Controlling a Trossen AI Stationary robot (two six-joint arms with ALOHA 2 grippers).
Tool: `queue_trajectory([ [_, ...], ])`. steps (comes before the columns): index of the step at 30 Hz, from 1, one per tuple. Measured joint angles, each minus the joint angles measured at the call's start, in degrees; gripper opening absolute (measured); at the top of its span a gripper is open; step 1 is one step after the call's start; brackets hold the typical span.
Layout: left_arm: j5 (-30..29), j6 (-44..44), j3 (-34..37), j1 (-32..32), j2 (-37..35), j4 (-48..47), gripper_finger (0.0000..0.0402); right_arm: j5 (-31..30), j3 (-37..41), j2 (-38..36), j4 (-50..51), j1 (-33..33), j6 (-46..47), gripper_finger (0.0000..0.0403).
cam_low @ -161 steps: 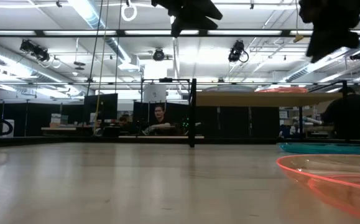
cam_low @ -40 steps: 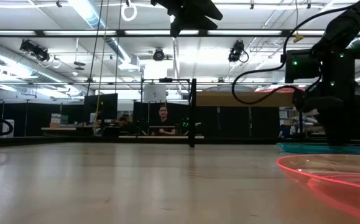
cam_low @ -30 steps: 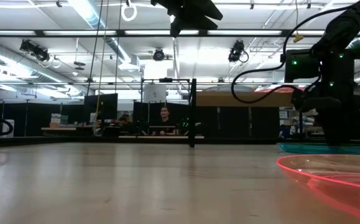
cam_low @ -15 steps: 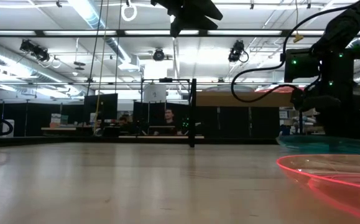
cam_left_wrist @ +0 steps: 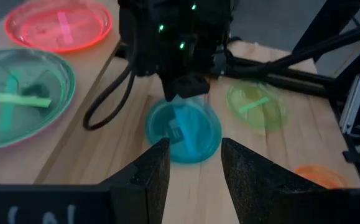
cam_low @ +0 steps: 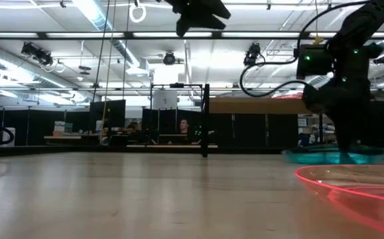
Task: Place and stack plates onto a shelf
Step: Stack the blue plate on top of the orange plate on the shelf
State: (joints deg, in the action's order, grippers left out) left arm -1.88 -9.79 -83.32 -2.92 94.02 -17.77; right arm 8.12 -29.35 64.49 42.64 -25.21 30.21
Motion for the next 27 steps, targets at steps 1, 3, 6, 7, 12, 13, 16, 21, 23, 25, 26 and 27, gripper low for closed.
queue_trajectory([
  [1,-0.01,0.04,-0.01,0.0,-0.69,-0.84,0.0151,0.29,-0.7,0.0,0.07,0.0,-0.04,0.0007],
  [3,-0.01,0.44,-0.01,0.0,-1.68,-2.85,0.0151,0.94,-2.06,0.0,0.36,0.12,-0.26,0.0007],
  [6,-0.01,0.6,0.01,0.0,-3.85,-6.76,0.0151,1.44,-4.38,0.0,2.14,0.79,-0.28,0.0007],
  [7,-0.01,0.6,-0.01,0.0,-4.57,-7.99,0.0151,1.8,-5.18,0.0,2.58,1.01,-0.32,0.0007],
  [12,-1.37,2.87,0.01,0.0,-8.31,-15.95,0.0151,3.88,-9.21,0.0,5.94,2.5,-0.41,0.0007],
  [13,-2.15,4.09,0.01,0.0,-8.96,-18.01,0.0151,4.18,-10.08,0.0,6.49,2.82,-0.41,0.0007],
  [16,-3.47,4.77,1.53,0.0,-11.29,-19.06,0.0151,5.13,-12.81,0.0,8.74,3.5,-0.39,0.0007],
  [21,-3.44,4.13,10.84,0.0,-16.53,-13.73,0.0151,5.52,-18.27,-0.04,12.46,3.96,-0.27,0.0007],
  [23,-3.44,2.82,15.97,0.02,-18.65,-9.49,0.0151,5.49,-20.9,-0.04,14.43,3.96,-0.35,0.0007],
  [25,-3.46,1.35,21.67,0.02,-21.0,-6.24,0.0151,5.51,-23.38,-0.04,15.73,3.93,-0.41,0.0007],
  [26,-3.46,1.03,24.32,0.02,-21.8,-3.41,0.0151,5.51,-24.64,-0.04,16.79,3.93,-0.41,0.0007],
  [27,-3.44,0.52,27.03,0.02,-22.51,-0.79,0.0151,5.52,-25.93,-0.04,17.73,3.92,-0.46,0.0007],
])
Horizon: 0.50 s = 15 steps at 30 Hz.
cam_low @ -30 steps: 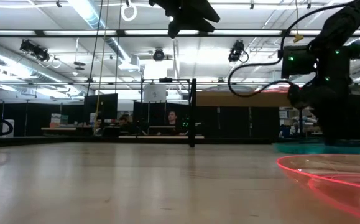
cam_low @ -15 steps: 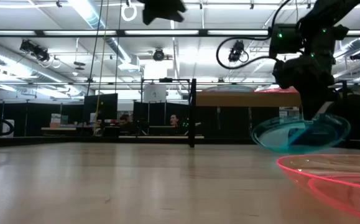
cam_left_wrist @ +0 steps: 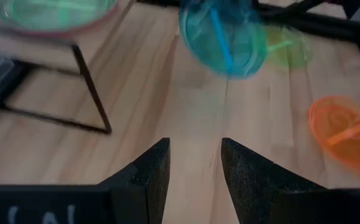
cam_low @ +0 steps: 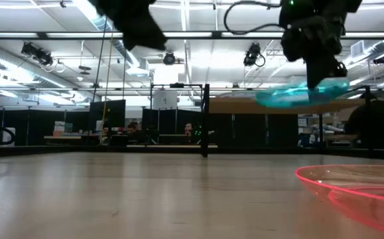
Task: Place and stack plates onto a shelf
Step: Stack the blue plate on top of the orange plate on the shelf
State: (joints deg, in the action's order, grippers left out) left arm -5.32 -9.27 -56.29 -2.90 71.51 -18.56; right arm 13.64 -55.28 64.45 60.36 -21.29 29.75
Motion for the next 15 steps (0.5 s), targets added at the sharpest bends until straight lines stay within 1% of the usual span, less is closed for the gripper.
queue_trajectory([
  [4,0.03,-2.24,9.31,0.32,-1.52,8.41,0.0151,-0.01,-5.45,0.0,3.75,-0.67,-1.3,0.0007],
  [8,0.04,-4.17,16.35,1.37,-1.53,17.13,0.0151,-0.02,-11.3,0.01,8.37,-1.95,-1.94,0.0007],
  [12,0.07,-6.68,21.7,2.87,-1.44,25.79,0.0151,-0.86,-17.22,0.0,12.75,-3.62,-4.09,0.0007],
  [15,0.02,-8.05,23.98,4.14,-1.4,30.31,0.0151,-2.27,-21.33,0.0,15.25,-5.3,-5.35,0.0007],
])
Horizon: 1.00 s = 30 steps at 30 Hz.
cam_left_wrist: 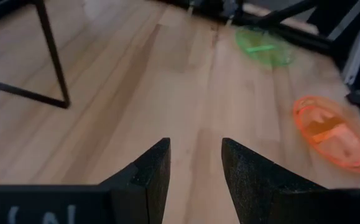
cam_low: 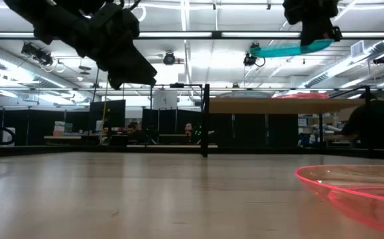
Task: Place and stack plates onto a shelf
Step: Stack the blue plate on top of the orange plate on the shelf
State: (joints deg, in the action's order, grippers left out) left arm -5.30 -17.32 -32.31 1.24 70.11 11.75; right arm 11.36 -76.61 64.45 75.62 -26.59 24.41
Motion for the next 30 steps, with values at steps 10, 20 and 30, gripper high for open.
queue_trajectory([
  [10,0.0,-0.07,2.01,4.62,0.0,5.17,0.0151,-5.22,-7.81,-0.04,3.3,-7.81,-5.64,0.0007],
  [20,-0.02,-0.11,2.01,5.52,0.0,5.31,0.0151,-10.37,-7.83,0.11,4.06,-20.17,-9.68,0.0007],
  [30,-0.02,-0.12,2.01,5.5,0.02,5.68,0.0151,-7.29,-7.81,0.11,2.97,-31.74,-14.56,0.0007],
])
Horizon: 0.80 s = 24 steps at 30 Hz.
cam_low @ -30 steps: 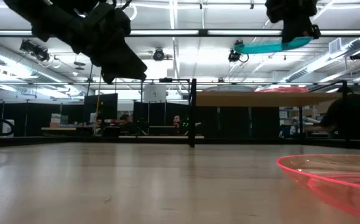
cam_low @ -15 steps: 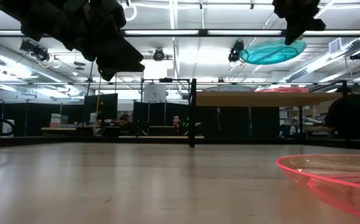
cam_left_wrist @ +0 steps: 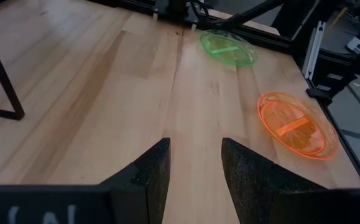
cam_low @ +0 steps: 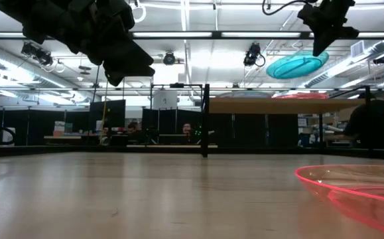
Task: Place and stack plates onto a shelf
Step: Stack the blue plate on top of the orange plate on the shelf
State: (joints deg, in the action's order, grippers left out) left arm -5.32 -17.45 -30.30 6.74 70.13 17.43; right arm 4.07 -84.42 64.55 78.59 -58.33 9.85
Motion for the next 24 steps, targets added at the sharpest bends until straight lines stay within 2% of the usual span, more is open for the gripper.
queue_trajectory([
  [3,0.0,-0.01,0.0,0.0,0.0,0.13,0.0151,1.58,0.0,0.0,-0.54,-0.23,0.46,0.0007],
  [13,0.0,-0.38,0.0,-0.02,0.0,0.24,0.0151,0.78,0.04,0.0,-5.14,-0.25,8.71,0.0007],
  [19,0.0,-0.4,0.0,-0.02,0.0,0.26,0.0151,-2.29,0.04,0.0,-5.69,1.14,13.62,0.0007],
  [24,0.0,-0.4,0.0,-0.02,0.0,0.28,0.0151,-6.32,0.07,-0.44,-0.01,3.61,18.92,0.0007],
])
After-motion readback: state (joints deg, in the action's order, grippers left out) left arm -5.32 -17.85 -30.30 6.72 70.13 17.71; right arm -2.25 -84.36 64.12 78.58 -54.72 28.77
